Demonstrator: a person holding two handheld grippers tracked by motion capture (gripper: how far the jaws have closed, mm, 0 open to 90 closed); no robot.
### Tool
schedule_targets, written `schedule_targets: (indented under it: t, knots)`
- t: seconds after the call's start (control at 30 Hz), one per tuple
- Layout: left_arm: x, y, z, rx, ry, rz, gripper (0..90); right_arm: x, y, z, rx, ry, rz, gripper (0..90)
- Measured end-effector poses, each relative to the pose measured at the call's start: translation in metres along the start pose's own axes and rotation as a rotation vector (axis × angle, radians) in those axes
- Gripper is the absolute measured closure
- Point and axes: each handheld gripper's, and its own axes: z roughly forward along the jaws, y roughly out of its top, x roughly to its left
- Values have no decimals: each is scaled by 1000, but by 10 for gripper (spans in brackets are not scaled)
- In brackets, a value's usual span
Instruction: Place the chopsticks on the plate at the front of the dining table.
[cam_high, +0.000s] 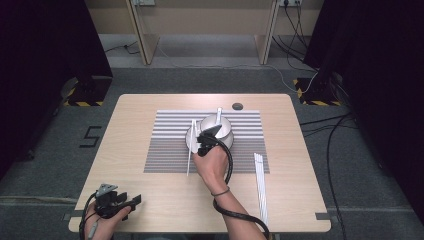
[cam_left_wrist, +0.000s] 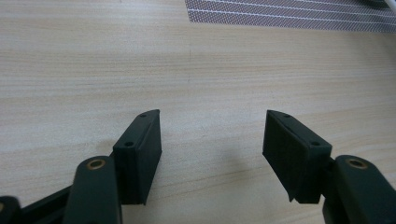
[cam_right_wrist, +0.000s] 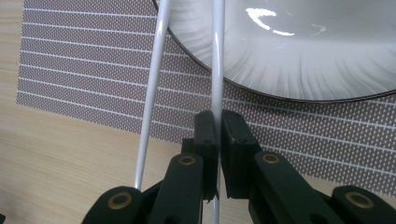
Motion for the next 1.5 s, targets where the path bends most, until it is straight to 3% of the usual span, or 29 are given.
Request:
schedule_targets:
  t: [0.27, 0.5, 0.73, 1.07, 1.5]
  knots:
    - [0, 0, 0, 0, -1, 0, 372, 0, 0, -1, -8, 18, 14, 828]
    - [0, 0, 0, 0, 1, 2, 371, 0, -4, -8, -36, 48, -7, 777]
    - [0, 0, 0, -3, 2, 1, 372, -9, -4, -18, -51, 39, -14, 779]
    - [-1, 0, 1, -4, 2, 1, 372, -16, -7, -18, 9, -17, -47, 807]
    - [-1, 0, 0, -3, 0, 0, 371, -9, -12, -3, 46, -7, -83, 777]
